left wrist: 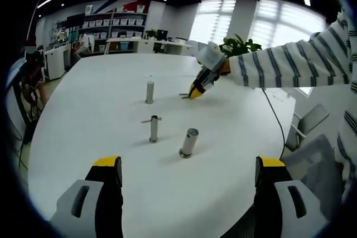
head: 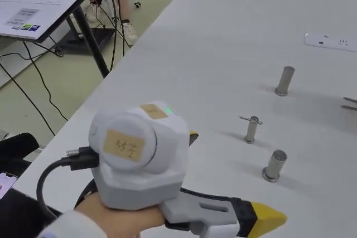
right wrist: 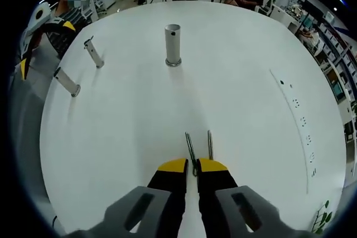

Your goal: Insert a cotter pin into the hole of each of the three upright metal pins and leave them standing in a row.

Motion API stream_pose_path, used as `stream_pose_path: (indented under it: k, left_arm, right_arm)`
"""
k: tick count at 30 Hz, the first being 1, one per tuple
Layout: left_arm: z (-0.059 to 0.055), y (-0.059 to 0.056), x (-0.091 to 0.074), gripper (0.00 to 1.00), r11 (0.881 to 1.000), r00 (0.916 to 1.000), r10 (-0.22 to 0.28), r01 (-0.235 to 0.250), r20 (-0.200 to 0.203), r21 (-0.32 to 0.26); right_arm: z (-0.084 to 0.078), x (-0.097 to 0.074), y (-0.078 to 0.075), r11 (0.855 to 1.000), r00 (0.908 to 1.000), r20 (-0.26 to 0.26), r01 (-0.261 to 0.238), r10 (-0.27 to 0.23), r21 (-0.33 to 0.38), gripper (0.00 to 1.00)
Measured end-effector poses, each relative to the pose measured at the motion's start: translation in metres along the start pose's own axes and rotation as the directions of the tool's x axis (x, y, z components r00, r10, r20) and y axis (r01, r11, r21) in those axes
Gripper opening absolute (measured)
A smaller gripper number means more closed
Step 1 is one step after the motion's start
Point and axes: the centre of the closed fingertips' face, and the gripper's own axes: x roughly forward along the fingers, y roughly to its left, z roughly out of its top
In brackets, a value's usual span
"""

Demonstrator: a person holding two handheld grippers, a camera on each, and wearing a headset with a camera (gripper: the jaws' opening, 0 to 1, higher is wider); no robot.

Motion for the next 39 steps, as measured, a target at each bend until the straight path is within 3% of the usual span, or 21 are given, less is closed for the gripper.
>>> stream_pose_path:
  k: [7,12,20,33,39]
  left_arm:
    - [-0.003,-0.003,0.002,0.96,1.000,0.9998,-0.007,0.007,-0.016,0.003]
    - [-0.004,-0.006,0.002,0.96,1.000,0.9998,-0.011,0.011,-0.019,0.009]
    - [-0.001,-0.009,0.001,0.96,1.000,0.9999,-0.014,0.014,-0.010,0.013]
    - [0.010,-0.012,0.001,0.95,1.000,0.9996,-0.022,0.022,0.019,0.018]
    - [0.017,-0.013,0.002,0.95,0.999,0.9990,-0.031,0.030,0.031,0.027]
  right_arm:
    - [0.003,-0.002,0.009,1.000,0.9999,-0.014,-0.002,0.002,-0.021,0.00]
    - [0.000,0.000,0.001,1.000,0.9999,-0.016,-0.007,0.007,-0.010,0.00]
    - [0.001,-0.002,0.005,1.000,0.9990,-0.037,-0.025,0.025,0.012,0.00]
    - [0.013,-0.032,0.016,0.999,0.9995,-0.030,0.004,-0.006,-0.055,0.00]
    - [0.022,-0.043,0.017,0.996,0.9996,0.001,0.030,-0.030,-0.086,0.00]
